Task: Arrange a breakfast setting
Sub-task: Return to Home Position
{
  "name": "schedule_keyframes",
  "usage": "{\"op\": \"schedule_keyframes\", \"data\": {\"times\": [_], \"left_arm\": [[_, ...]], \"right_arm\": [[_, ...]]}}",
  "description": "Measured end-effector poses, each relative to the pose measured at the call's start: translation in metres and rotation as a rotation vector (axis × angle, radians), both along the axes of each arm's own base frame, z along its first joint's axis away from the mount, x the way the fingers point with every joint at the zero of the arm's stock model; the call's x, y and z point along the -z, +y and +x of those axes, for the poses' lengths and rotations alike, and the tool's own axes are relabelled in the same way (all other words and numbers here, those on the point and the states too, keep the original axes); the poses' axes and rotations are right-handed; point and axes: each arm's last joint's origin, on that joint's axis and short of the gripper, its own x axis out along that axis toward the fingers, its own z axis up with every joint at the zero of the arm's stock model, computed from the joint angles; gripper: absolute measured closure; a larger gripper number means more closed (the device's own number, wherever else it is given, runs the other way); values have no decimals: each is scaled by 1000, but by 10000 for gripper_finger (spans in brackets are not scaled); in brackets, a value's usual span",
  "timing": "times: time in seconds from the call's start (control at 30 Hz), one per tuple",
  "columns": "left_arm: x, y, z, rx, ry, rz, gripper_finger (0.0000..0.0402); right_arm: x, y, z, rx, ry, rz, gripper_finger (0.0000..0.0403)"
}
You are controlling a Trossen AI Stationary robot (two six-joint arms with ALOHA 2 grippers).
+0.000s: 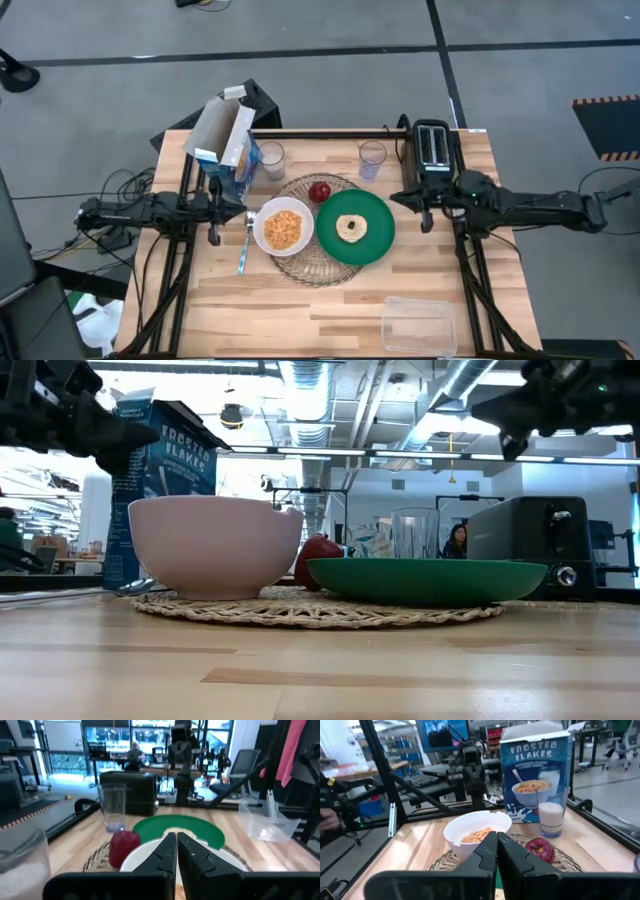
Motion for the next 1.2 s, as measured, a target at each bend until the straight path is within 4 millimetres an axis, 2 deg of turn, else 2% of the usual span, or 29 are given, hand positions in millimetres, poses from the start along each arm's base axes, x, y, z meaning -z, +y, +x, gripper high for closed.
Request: {"op": "schedule_keyframes", "data": {"times": [0.23, 0.53, 0.7, 0.8, 1.07, 1.2], "left_arm": [[5, 0, 1, 1, 20, -21, 401], [12, 0, 3, 1, 24, -26, 401], [13, -1, 5, 10, -36, -8, 401], [14, -1, 6, 14, -62, 10, 401], [14, -1, 7, 23, -65, 32, 401], [14, -1, 7, 20, -70, -25, 401]], "right_arm": [[19, 2, -23, 38, -85, 24, 373], [46, 5, -41, 53, -142, 55, 367], [65, 5, -40, 52, -90, 86, 371], [70, 4, -39, 64, -56, 100, 372], [71, 8, -38, 39, -35, 91, 365], [72, 8, -37, 32, -26, 92, 365]]}}
